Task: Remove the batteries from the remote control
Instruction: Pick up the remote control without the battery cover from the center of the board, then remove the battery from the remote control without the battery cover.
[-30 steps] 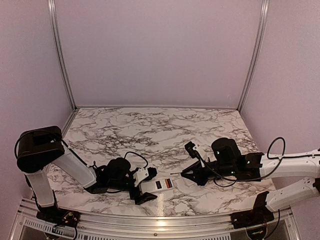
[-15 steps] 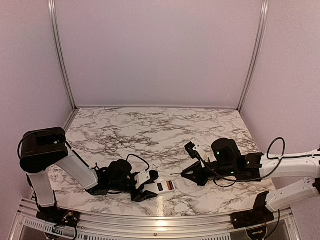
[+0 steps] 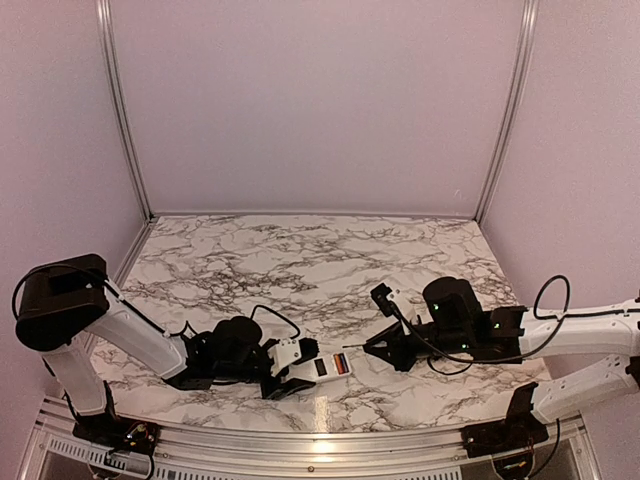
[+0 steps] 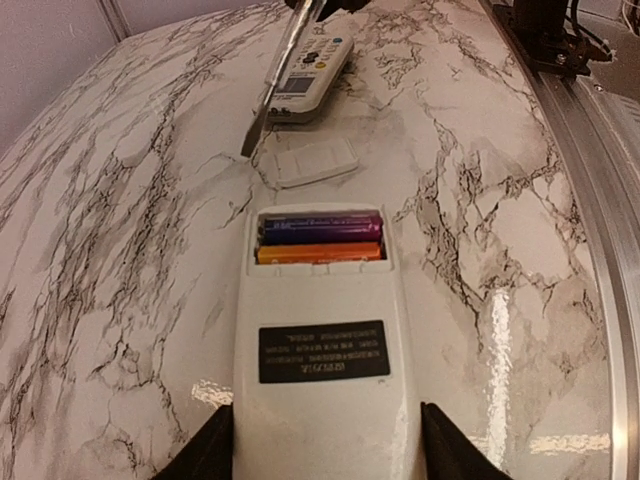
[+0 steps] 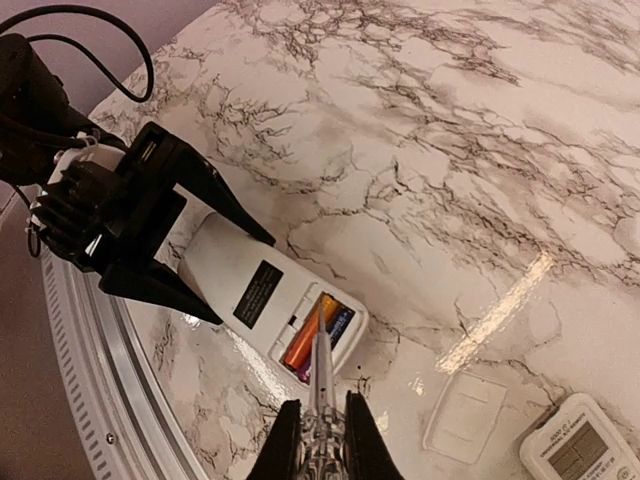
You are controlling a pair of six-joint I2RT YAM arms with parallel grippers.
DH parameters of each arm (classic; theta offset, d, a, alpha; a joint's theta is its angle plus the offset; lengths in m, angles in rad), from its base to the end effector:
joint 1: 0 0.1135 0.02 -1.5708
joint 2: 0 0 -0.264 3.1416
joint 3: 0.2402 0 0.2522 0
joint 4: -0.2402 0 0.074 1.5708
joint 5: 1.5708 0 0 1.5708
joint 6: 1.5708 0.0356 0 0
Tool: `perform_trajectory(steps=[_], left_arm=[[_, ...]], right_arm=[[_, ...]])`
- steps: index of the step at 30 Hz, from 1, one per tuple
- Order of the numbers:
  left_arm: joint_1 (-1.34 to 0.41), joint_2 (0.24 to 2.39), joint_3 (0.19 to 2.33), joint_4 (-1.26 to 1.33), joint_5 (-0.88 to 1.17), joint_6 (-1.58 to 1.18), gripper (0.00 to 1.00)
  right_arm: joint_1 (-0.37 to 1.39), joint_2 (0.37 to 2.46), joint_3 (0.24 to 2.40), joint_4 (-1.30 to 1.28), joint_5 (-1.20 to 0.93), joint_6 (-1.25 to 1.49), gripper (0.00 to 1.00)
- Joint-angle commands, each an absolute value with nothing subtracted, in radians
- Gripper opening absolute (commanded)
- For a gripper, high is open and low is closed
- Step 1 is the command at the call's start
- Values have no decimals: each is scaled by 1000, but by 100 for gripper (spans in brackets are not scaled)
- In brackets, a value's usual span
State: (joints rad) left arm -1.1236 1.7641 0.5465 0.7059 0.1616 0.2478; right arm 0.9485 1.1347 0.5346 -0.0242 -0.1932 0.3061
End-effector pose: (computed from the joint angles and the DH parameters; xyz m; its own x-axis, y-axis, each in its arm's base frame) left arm 0.1275 -0.2792 0.1101 0.0279 0.5017 -0.8646 0.9735 0.1828 0.1375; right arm 0.1302 0.1932 0.2003 -0.5926 -0.3186 -0.7398 -0.7443 0.5679 0.3515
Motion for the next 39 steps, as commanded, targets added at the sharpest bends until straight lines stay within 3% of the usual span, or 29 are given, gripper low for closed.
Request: perform_trajectory(steps=[1, 14, 22, 26, 32, 37, 39], left_arm=[[-1140, 1724, 622, 610, 68, 295, 0], [-1281, 1796, 679, 635, -421, 523, 0], [-1285, 1759, 576, 817, -413, 562, 0], [-1285, 1760, 586, 742, -353, 596, 0], [-1280, 1742, 507, 864, -279, 653, 0], [-1272, 1741, 566, 734, -276, 654, 0], [-1270, 1740, 552, 774, -285, 658, 6]], right_arm=[[943, 1132, 535, -16, -153, 305, 0], [943, 1057, 520, -18, -91, 301, 0], [943, 1024, 512, -21, -51, 292, 0], [943, 1040, 502, -10, -45, 281, 0], [945, 1098, 499, 64, -84, 255, 0], [945, 1118, 512, 64, -73, 254, 0], [945, 1121, 512, 62, -64, 253, 0]])
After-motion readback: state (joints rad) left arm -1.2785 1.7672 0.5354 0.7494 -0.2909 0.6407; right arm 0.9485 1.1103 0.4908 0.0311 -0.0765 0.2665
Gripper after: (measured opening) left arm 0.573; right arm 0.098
